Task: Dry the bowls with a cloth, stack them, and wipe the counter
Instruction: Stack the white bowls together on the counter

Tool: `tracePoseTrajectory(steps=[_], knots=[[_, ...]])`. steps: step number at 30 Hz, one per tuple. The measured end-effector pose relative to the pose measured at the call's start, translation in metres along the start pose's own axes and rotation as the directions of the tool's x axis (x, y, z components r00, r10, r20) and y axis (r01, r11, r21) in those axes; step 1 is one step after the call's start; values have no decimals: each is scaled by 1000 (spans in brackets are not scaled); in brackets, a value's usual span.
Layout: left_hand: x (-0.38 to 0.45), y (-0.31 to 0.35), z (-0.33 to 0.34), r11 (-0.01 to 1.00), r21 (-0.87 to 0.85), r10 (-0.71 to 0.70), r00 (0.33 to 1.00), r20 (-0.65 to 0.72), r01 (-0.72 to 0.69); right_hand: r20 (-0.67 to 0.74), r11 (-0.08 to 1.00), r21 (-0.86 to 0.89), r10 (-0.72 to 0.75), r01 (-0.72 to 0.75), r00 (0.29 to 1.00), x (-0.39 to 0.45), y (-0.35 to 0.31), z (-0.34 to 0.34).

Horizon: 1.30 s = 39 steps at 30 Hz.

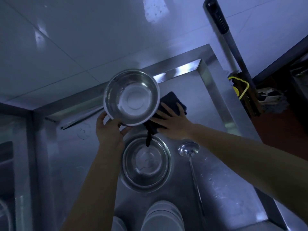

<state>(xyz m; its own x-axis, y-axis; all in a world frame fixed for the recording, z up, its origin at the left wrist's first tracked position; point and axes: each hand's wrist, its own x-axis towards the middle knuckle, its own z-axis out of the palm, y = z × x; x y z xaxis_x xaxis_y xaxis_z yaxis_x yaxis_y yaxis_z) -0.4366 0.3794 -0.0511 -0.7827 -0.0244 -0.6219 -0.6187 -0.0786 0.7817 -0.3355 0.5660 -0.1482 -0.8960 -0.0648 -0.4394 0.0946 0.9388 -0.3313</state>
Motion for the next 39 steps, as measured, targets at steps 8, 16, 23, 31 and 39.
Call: tracePoseTrajectory(steps=[8, 16, 23, 31, 39], knots=[[-11, -42, 26, 970, 243, -33, 994, 108, 6, -229, 322, 947, 701, -13, 676, -72, 33, -43], [-9, -51, 33, 986, 119, -130, 983, 129, 115, -171, 993, -72, 77, -90, 982, -36, -12, -51], [4, -40, 46, 993, 31, -120, 982, 149, 116, -418, 984, -180, -65, -12, 906, -16, -7, -24], [0, -51, 46, 976, 216, -56, 987, 153, 22, -642, 976, 200, 194, -82, 742, -41, 5, -33], [-26, -62, 56, 967, 256, -79, 963, 259, 11, 111, -45, 993, 680, -110, 724, -92, 49, -72]])
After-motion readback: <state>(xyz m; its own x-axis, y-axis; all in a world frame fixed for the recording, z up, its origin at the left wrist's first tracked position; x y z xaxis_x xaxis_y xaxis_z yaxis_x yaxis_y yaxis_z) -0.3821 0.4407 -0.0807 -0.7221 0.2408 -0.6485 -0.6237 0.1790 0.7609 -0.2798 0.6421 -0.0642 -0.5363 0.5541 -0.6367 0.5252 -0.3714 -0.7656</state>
